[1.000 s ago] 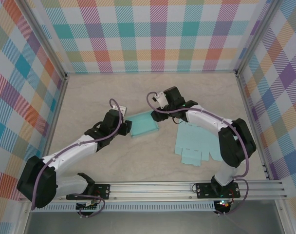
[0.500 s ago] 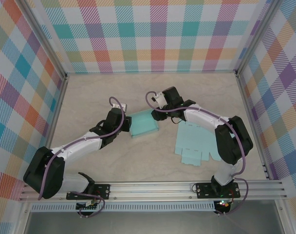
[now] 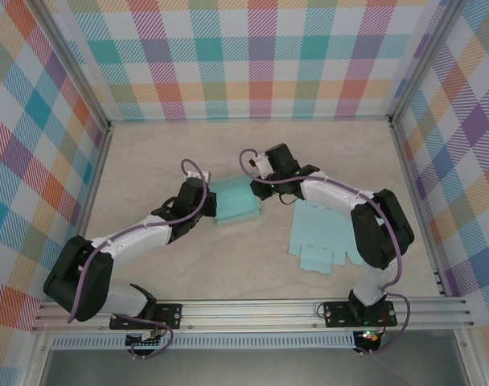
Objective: Fold the paper box
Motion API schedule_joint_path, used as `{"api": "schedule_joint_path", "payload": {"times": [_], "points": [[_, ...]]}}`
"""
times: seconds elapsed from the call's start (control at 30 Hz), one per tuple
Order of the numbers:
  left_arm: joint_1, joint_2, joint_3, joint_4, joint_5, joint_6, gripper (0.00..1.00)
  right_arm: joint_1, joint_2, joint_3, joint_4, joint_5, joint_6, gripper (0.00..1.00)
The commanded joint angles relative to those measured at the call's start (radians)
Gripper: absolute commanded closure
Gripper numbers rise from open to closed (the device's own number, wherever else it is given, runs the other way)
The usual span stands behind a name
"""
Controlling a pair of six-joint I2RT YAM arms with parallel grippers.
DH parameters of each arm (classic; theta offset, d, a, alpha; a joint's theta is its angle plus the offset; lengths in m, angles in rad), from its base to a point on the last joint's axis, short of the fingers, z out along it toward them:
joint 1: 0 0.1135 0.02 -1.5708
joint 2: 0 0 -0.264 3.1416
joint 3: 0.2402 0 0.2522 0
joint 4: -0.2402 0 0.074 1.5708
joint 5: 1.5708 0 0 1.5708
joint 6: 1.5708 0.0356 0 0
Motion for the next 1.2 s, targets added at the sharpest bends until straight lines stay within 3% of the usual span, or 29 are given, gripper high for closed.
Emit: {"api": "schedule_joint_path", "payload": {"times": [0.0,0.43,0.67,1.17], "points": [[-0.002,0.025,0.046,0.042,0.038,-0.074,0.96,0.036,0.016,0.048,0.023,0.003,0.061,0.87],[-0.118,0.141,0.093,0.173,-0.111,-0.164,1.0,0.105,0.028,-0.005,0.157,0.147,0.183,0.95],[-0.12,0.225,0.184,0.234,-0.105,-0.12,1.0,0.095,0.063,0.025,0.242,0.301,0.105,0.97],[-0.124,0.344,0.218,0.313,-0.158,-0.229,1.0,0.081,0.139,-0.031,0.359,0.234,0.203,0.97]]}}
